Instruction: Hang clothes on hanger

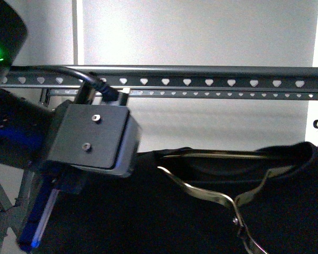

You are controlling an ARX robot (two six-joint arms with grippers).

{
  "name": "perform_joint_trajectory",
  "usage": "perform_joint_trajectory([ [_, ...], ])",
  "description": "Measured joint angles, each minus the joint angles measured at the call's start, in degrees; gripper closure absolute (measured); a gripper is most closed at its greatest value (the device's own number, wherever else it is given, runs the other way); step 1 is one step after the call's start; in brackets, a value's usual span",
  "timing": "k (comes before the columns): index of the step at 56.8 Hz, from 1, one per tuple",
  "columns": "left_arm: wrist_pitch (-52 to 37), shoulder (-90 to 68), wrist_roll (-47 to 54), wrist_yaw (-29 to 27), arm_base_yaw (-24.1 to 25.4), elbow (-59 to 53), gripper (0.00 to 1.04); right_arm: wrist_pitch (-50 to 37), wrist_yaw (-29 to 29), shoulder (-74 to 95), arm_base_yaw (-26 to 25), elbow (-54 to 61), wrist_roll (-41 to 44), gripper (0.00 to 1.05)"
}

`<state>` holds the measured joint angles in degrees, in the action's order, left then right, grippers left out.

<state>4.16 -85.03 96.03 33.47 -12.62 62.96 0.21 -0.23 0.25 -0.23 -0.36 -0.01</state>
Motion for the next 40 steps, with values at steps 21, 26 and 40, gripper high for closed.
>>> perform_joint_trajectory([
  [21,-1.7,-0.83,3.02,-1.38,-2.47,0.83,1.01,0.0,0.0,0.0,0.0,0.0,0.0,0.07],
  [26,-1.7,-0.83,3.02,-1.36,-2.43,0.83,1.01,0.0,0.0,0.0,0.0,0.0,0.0,0.07],
  [40,-1.7,-0.87,3.06,-1.18,-2.67,0.85,1.01,-4.04,-45.03,33.14,-23.15,-13.44,32.54,0.07],
])
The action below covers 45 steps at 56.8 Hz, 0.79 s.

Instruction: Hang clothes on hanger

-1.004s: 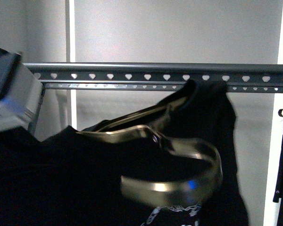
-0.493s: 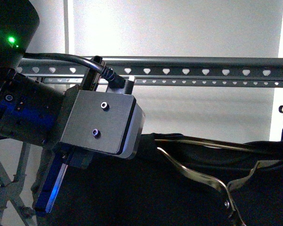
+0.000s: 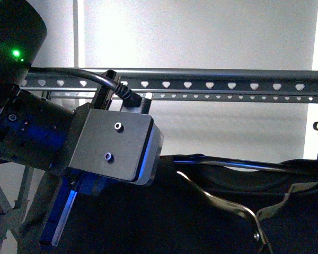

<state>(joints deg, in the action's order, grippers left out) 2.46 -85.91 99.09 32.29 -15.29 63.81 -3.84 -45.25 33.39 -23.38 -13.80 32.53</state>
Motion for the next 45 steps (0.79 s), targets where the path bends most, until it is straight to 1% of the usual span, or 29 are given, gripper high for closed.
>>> perform_joint_trajectory([
  [1,0.0,-0.02,0.0,0.0,0.04,0.0,1.01,-0.74,-0.13,1.25,-0.13,-0.66,0.94,0.07],
  [2,0.0,-0.02,0.0,-0.09,0.17,0.0,1.01,-2.03,-0.42,3.61,-0.22,-2.03,5.68,0.07],
  [5,0.0,-0.02,0.0,-0.22,0.28,0.0,1.01,-3.39,-0.94,6.91,-0.15,-4.2,11.17,0.07],
  [6,0.0,-0.02,0.0,-0.22,0.33,0.02,1.01,-3.96,-1.2,8.94,0.04,-5.57,14.67,0.07],
  [8,0.0,-0.02,0.0,-0.24,0.35,0.02,1.01,-4.09,-1.44,10.82,0.31,-6.99,18.05,0.07],
  [9,0.0,-0.02,0.0,-0.24,0.35,0.04,1.01,-3.91,-1.73,12.5,0.63,-8.35,21.35,0.07],
  [14,0.0,-0.02,0.02,-0.22,0.24,0.04,1.01,0.7,-3.17,18.8,3.26,-14.58,37.16,0.07],
  [18,0.0,-0.02,0.04,-0.2,0.13,0.04,1.01,3.82,-2.64,22.53,6.1,-18.67,47.93,0.07],
  [21,0.0,-0.02,0.04,-0.2,0.13,0.04,1.01,4.22,-2.16,23.78,7.23,-19.96,50.84,0.07],
  [24,0.0,-0.02,0.04,-0.2,0.15,0.07,1.01,5.07,-0.68,26.12,9.68,-22.49,54.29,0.07],
  [28,0.0,-0.02,0.04,-0.2,0.17,0.07,1.01,5.57,2.08,29.29,12.76,-25.62,56.41,0.07],
  [36,0.0,-0.02,0.04,-0.2,0.2,0.07,1.01,5.29,5.75,34.32,16.22,-28.96,57.2,0.07],
  [45,0.0,-0.02,0.04,-0.22,0.2,0.07,1.01,5.55,8.83,39.52,18.56,-32.33,56.35,0.07],
])
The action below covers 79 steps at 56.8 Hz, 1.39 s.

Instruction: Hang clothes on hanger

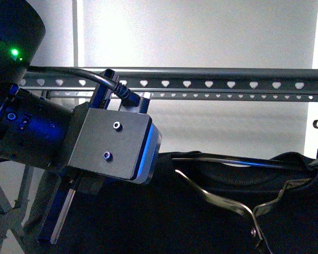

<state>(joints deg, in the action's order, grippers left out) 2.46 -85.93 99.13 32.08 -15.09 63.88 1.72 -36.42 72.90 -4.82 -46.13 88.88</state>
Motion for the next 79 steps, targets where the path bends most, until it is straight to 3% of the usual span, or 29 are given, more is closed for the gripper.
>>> perform_joint_trajectory([
  [24,0.0,0.0,0.02,-0.04,0.02,0.0,1.01,-1.42,2.84,9.75,1.14,-10.67,-13.46,0.1],
  [44,-0.02,0.0,0.0,-0.09,0.04,0.0,1.01,-5.31,5.88,13.64,2.1,-11.23,-18.27,0.7],
  [56,-0.17,0.0,-0.48,-0.02,0.11,0.15,1.01,-5.4,5.77,13.75,2.34,-10.62,-17.9,0.9],
  [66,-0.59,0.02,-0.22,0.22,0.11,0.87,0.78,-4.66,4.61,13.73,2.32,-10.21,-16.79,0.96],
  [79,-0.63,0.11,-0.17,0.66,0.04,1.07,0.37,0.5,0.52,12.79,-1.05,-9.9,-20.83,0.96],
])
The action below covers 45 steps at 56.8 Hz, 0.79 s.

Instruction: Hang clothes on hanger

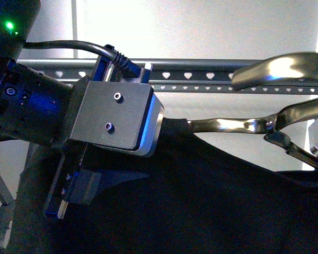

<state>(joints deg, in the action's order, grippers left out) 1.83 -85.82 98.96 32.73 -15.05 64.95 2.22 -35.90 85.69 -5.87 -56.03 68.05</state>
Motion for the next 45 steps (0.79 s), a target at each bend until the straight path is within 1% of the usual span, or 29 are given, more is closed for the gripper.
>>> perform_joint_trajectory([
  [1,0.0,0.0,0.0,0.02,-0.02,0.0,0.35,0.72,-0.24,-0.04,-0.52,0.2,0.0,0.96],
  [3,0.0,0.0,0.02,0.07,-0.07,0.0,0.28,1.88,-0.44,-0.15,-1.38,0.59,0.04,0.96],
  [7,0.0,0.0,0.04,0.09,-0.07,0.0,0.17,4.92,-0.33,-0.22,-3.43,1.51,0.39,0.96],
  [10,0.0,0.0,0.07,0.09,-0.07,0.0,0.06,8.46,0.33,-0.2,-5.84,2.62,1.36,0.97],
  [12,0.0,0.0,0.09,0.07,-0.04,0.0,0.05,10.12,0.83,-0.2,-7.02,3.21,2.73,0.97],
  [16,0.0,0.0,0.09,0.07,-0.02,0.0,0.07,13.62,1.92,0.11,-9.57,4.07,6.23,0.97],
  [25,-0.02,0.0,0.02,0.13,-0.07,0.0,0.07,16.11,2.29,0.59,-12.94,4.2,9.51,0.97],
  [26,-1.55,0.0,-1.55,-0.61,-0.17,-0.48,0.07,16.37,2.25,0.59,-13.44,4.2,9.62,0.97],
  [27,-3.21,0.0,-4.04,-1.95,-0.24,-1.03,0.07,16.52,2.21,0.59,-13.68,4.17,9.62,0.97],
  [28,-7.82,0.07,-8.39,-4.61,-0.22,-2.4,0.07,16.79,2.05,0.59,-14.14,4.13,9.57,0.97],
  [30,-12.44,0.07,-12.26,-6.6,-0.2,-3.72,0.07,17.03,1.9,0.59,-14.56,4.02,9.53,0.97],
  [31,-16.79,-0.02,-18.05,-10.05,-0.02,-4.63,0.07,17.27,1.77,0.59,-14.97,3.93,9.18,0.97],
  [32,-17.84,-0.13,-21.09,-10.75,0.07,-4.81,0.07,17.44,1.64,0.57,-15.15,3.85,8.96,0.97],
  [33,-22.67,-0.42,-29.18,-14.01,0.37,-5.27,0.07,17.9,1.46,0.55,-15.47,3.61,8.57,0.97],
  [35,-26.14,-0.74,-36.06,-16.79,0.79,-5.27,0.07,18.45,1.03,0.46,-15.78,3.3,7.78,0.97],
  [36,-30.38,-1.01,-46.42,-21.35,1.77,-4.87,0.07,19.32,0.48,0.17,-16.11,2.84,6.78,0.97],
  [37,-32.15,-1.11,-53.27,-24.52,2.54,-4.33,0.07,20.02,0.07,-0.13,-16.31,2.47,5.75,0.97],
  [39,-32.89,-1.16,-66.4,-31.26,4.37,-2.45,0.07,21.29,-0.72,-0.72,-16.52,1.77,4.04,0.97],
  [40,-32.57,-1.16,-71.23,-34.82,5.44,-1.42,0.07,22.34,-1.33,-1.22,-16.59,1.27,2.82,0.97],
  [41,-31.8,-1.16,-78.55,-38.21,6.58,-0.44,0.07,23.15,-1.77,-1.66,-16.61,0.92,1.79,0.97],
  [44,-27.78,-1.16,-94.16,-47.19,10.1,2.25,0.07,25.35,-2.8,-3.08,-16.59,0.02,-1.29,0.97],
  [45,-26.34,-1.11,-97.57,-49.75,11.28,2.89,0.07,25.79,-2.78,-3.54,-16.5,-0.22,-2.1,0.97],
])
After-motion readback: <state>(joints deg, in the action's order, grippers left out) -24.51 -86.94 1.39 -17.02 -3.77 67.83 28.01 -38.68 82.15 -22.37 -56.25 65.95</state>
